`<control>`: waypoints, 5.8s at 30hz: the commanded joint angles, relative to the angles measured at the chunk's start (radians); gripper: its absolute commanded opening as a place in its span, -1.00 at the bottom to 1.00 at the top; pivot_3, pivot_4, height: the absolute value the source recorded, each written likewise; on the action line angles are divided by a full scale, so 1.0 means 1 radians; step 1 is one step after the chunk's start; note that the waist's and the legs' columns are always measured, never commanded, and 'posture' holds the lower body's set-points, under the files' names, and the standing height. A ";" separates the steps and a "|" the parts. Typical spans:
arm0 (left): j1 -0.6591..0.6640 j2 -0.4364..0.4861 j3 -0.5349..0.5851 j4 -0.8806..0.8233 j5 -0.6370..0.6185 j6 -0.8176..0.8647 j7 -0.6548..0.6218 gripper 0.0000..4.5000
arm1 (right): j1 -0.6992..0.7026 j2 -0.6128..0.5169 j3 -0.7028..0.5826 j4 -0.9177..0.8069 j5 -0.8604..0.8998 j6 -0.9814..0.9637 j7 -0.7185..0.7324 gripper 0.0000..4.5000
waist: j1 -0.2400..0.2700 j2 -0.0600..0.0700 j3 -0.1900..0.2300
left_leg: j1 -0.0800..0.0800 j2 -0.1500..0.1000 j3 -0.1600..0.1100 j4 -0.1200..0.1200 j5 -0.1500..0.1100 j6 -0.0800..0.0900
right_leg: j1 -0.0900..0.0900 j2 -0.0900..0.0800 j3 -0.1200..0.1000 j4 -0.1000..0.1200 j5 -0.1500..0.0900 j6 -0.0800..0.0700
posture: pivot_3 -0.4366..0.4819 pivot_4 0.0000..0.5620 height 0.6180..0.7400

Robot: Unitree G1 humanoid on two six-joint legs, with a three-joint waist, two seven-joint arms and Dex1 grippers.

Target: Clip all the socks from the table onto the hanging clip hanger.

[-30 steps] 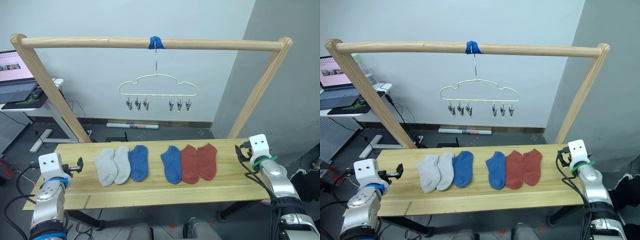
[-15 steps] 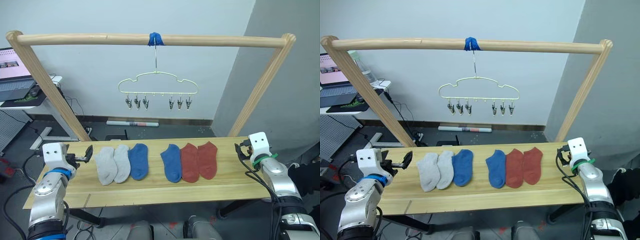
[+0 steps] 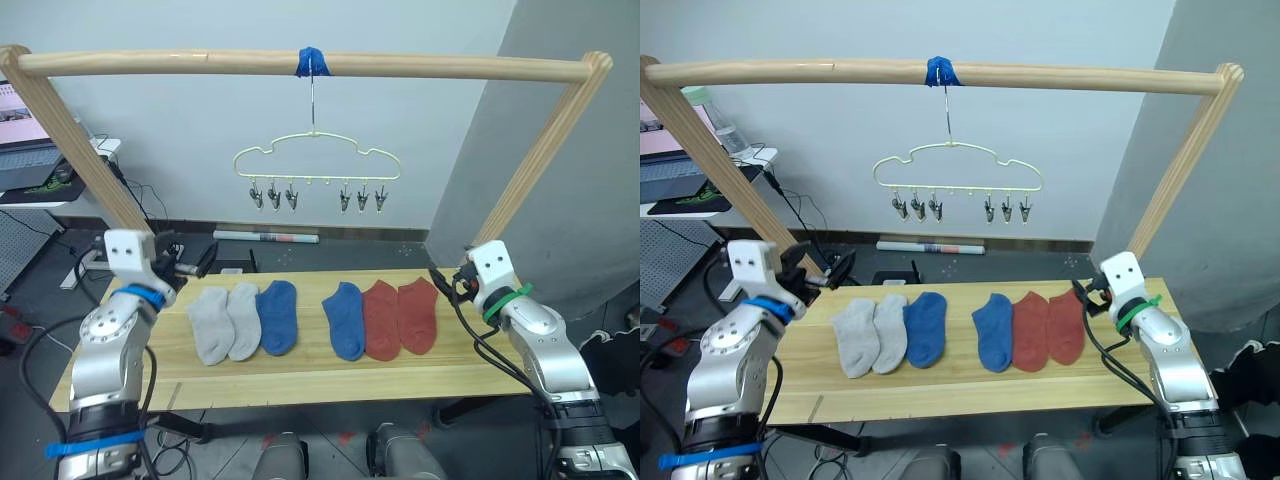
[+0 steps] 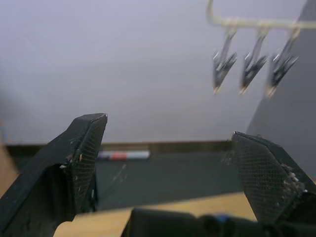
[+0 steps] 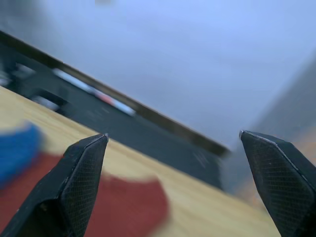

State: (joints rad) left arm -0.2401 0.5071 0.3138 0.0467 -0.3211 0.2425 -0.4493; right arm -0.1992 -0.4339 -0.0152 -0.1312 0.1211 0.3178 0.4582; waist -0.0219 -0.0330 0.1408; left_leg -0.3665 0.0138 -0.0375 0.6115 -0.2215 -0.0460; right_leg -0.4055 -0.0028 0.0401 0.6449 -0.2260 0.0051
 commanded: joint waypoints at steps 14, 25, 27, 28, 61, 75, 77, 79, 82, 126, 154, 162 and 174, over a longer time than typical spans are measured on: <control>-0.265 -0.108 -0.072 0.157 0.035 -0.046 0.075 1.00 | -0.368 0.046 0.171 -0.258 0.230 0.217 0.210 1.00 | -0.013 -0.003 0.014 | -0.007 0.000 -0.002 0.000 -0.001 0.000 | -0.005 0.001 -0.001 -0.001 0.003 0.009 | -0.13 -0.48 1.00; -0.366 -0.101 -0.064 0.360 0.059 -0.140 0.083 1.00 | -0.430 0.070 0.187 -0.224 0.216 0.205 0.212 1.00 | -0.013 -0.003 0.014 | -0.018 0.000 -0.003 0.004 -0.001 0.000 | -0.015 0.001 -0.002 0.001 0.004 0.010 | -0.16 -0.46 1.00; -0.396 -0.102 -0.070 0.414 0.073 -0.168 0.087 1.00 | -0.432 0.071 0.189 -0.223 0.213 0.203 0.212 1.00 | -0.013 -0.003 0.015 | -0.018 0.000 -0.002 0.004 -0.001 0.000 | -0.015 0.001 -0.002 0.001 0.004 0.010 | -0.16 -0.46 1.00; -0.408 -0.102 -0.070 0.437 0.078 -0.180 0.089 1.00 | -0.432 0.071 0.190 -0.223 0.211 0.201 0.212 1.00 | -0.013 -0.003 0.015 | -0.018 0.000 -0.003 0.004 -0.001 0.000 | -0.015 0.001 -0.002 0.001 0.004 0.010 | -0.16 -0.46 1.00; -0.503 -0.093 -0.084 0.682 0.128 -0.330 0.045 1.00 | -0.457 0.087 0.165 -0.234 0.239 0.222 0.203 1.00 | -0.035 -0.003 0.015 | -0.018 0.000 -0.003 0.003 -0.001 0.000 | -0.015 0.001 -0.002 0.002 0.004 0.010 | -0.19 -0.43 1.00; -0.580 -0.097 -0.079 0.791 0.147 -0.405 0.053 1.00 | -0.451 0.084 0.168 -0.235 0.231 0.215 0.197 1.00 | -0.035 -0.003 0.015 | -0.018 0.000 -0.003 0.003 -0.001 0.000 | -0.015 0.001 -0.002 0.002 0.004 0.010 | -0.18 -0.44 1.00; -0.584 -0.098 -0.076 0.794 0.143 -0.420 0.050 0.83 | -0.450 0.082 0.169 -0.235 0.230 0.213 0.200 1.00 | -0.035 -0.003 0.015 | -0.018 0.000 -0.003 0.003 -0.001 0.000 | -0.015 0.001 -0.002 0.002 0.004 0.010 | -0.18 -0.44 1.00; -0.584 -0.102 -0.074 0.791 0.135 -0.419 0.042 0.62 | -0.450 0.082 0.169 -0.234 0.231 0.213 0.201 1.00 | -0.035 -0.003 0.015 | -0.018 0.000 -0.003 0.003 -0.001 0.000 | -0.015 0.001 -0.002 0.002 0.004 0.010 | -0.18 -0.45 1.00; -0.579 -0.107 -0.069 0.783 0.124 -0.411 0.035 0.26 | -0.451 0.082 0.170 -0.234 0.230 0.212 0.201 1.00 | -0.035 -0.003 0.015 | -0.018 0.000 -0.003 0.003 -0.001 0.000 | -0.015 0.001 -0.002 0.002 0.004 0.010 | -0.18 -0.45 1.00; -0.538 -0.113 -0.093 0.687 0.158 -0.402 0.071 -0.48 | -0.454 0.085 0.168 -0.213 0.221 0.196 0.198 1.00 | -0.035 -0.003 0.015 | -0.018 0.000 -0.003 0.003 -0.001 0.000 | -0.015 0.001 -0.002 0.002 0.004 0.010 | -0.17 -0.46 1.00; -0.547 -0.117 -0.088 0.720 0.126 -0.360 0.033 0.14 | -0.451 0.084 0.171 -0.211 0.213 0.186 0.197 1.00 | -0.035 -0.003 0.015 | -0.018 0.000 -0.003 0.003 -0.001 0.000 | -0.015 0.001 -0.002 0.002 0.004 0.010 | -0.17 -0.47 1.00; -0.557 -0.107 -0.084 0.748 0.141 -0.381 0.047 0.14 | -0.450 0.084 0.173 -0.211 0.213 0.184 0.197 1.00 | -0.035 -0.003 0.015 | -0.018 0.000 -0.003 0.003 -0.001 0.000 | -0.015 0.001 -0.002 0.002 0.004 0.010 | -0.17 -0.47 1.00; -0.557 -0.115 -0.080 0.749 0.130 -0.399 0.023 -0.42 | -0.450 0.086 0.171 -0.210 0.217 0.185 0.197 1.00 | -0.034 -0.003 0.015 | -0.018 0.000 -0.003 0.003 -0.001 0.000 | -0.015 0.001 -0.002 0.002 0.004 0.010 | -0.16 -0.49 1.00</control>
State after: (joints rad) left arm -0.7762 0.3866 0.2293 0.8218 -0.1820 -0.1381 -0.4217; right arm -0.6411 -0.3486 0.1763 -0.3272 0.3338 0.5267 0.6542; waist -0.0563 -0.0359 0.1560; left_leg -0.3845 0.0138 -0.0403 0.6150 -0.2220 -0.0458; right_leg -0.4208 -0.0019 0.0378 0.6471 -0.2222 0.0152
